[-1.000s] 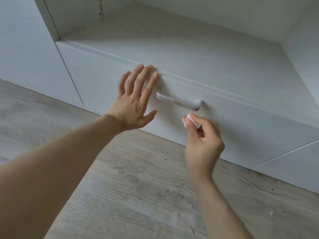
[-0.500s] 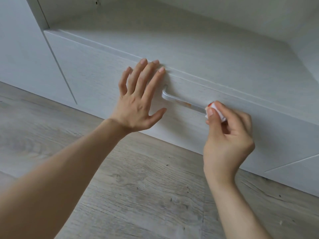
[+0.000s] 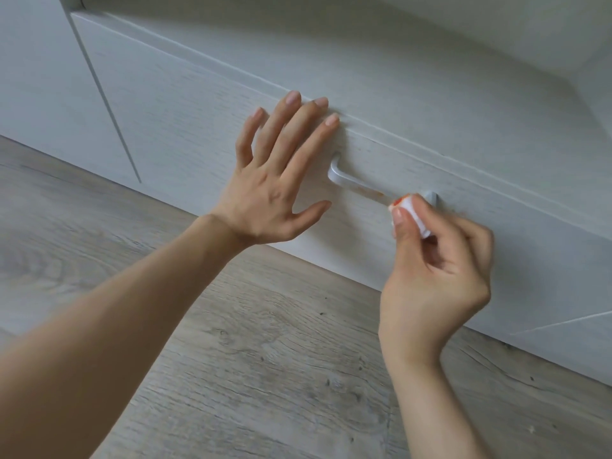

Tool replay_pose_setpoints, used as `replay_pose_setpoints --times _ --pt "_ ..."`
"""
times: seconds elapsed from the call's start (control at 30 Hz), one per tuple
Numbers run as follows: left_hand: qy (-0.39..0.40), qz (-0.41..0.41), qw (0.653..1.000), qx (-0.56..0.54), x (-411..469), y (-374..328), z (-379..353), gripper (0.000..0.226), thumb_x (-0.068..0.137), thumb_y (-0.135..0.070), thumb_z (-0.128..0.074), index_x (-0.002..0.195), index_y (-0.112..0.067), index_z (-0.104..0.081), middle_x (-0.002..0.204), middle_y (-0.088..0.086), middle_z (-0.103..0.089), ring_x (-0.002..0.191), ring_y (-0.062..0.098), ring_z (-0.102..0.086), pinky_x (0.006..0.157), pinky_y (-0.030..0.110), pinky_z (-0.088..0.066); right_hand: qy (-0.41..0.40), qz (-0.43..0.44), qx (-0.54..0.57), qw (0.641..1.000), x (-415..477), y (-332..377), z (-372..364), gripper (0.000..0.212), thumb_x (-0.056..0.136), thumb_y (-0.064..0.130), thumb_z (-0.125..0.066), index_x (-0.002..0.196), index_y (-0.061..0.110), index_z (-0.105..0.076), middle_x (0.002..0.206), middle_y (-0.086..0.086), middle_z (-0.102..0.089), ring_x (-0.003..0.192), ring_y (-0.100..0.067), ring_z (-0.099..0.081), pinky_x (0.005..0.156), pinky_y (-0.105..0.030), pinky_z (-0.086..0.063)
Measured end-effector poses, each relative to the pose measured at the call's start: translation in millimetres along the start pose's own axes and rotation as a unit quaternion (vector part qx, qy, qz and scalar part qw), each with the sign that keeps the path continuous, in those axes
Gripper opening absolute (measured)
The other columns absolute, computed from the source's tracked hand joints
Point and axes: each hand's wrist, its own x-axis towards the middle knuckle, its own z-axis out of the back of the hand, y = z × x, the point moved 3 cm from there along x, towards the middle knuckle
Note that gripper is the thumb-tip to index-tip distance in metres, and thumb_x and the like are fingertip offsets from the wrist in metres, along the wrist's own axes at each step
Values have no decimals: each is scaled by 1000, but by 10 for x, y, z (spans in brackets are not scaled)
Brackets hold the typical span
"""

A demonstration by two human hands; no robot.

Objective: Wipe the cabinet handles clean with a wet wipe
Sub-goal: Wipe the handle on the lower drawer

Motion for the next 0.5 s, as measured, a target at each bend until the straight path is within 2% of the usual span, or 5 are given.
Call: replay_pose_setpoints --times 0.1,0.23,0.33,0.43,0.5 --pt "-2 3 1000 4 11 -7 -9 79 84 -57 -41 145 -10 -22 150 9 -20 146 21 2 114 43 -2 30 36 -40 998 -4 37 -25 15 79 7 -72 95 7 -72 82 7 -47 68 -6 -51 68 -13 -45" --pt "-5 4 1000 -3 17 -31 -13 79 83 -56 -42 144 -9 -23 149 9 -21 141 29 -8 114 43 -1 3 0 -34 999 0 37 21 22 79 9 -73 98 17 -67 81 13 -45 67 -12 -55 70 -11 -45" --pt "-8 5 1000 -5 18 -32 -13 79 84 -56 -42 144 -9 -23 149 10 -21 141 28 -7 115 43 -1 27 12 -56 998 10 36 11 19 78 7 -73 96 10 -71 78 6 -46 65 -8 -52 67 -7 -43" --pt "-4 5 1000 -3 18 -27 -11 79 84 -56 -41 144 -9 -23 149 9 -20 141 27 -7 115 42 0 22 -3 -62 998 39 40 63 23 77 11 -74 99 16 -69 79 1 -49 65 -8 -53 69 -5 -42" --pt "-2 7 1000 2 19 -22 -5 79 84 -56 -41 144 -9 -22 150 9 -20 144 26 -5 115 43 0 25 -10 -48 998 26 46 34 21 77 9 -73 98 13 -70 78 2 -48 65 -9 -53 69 -4 -41"
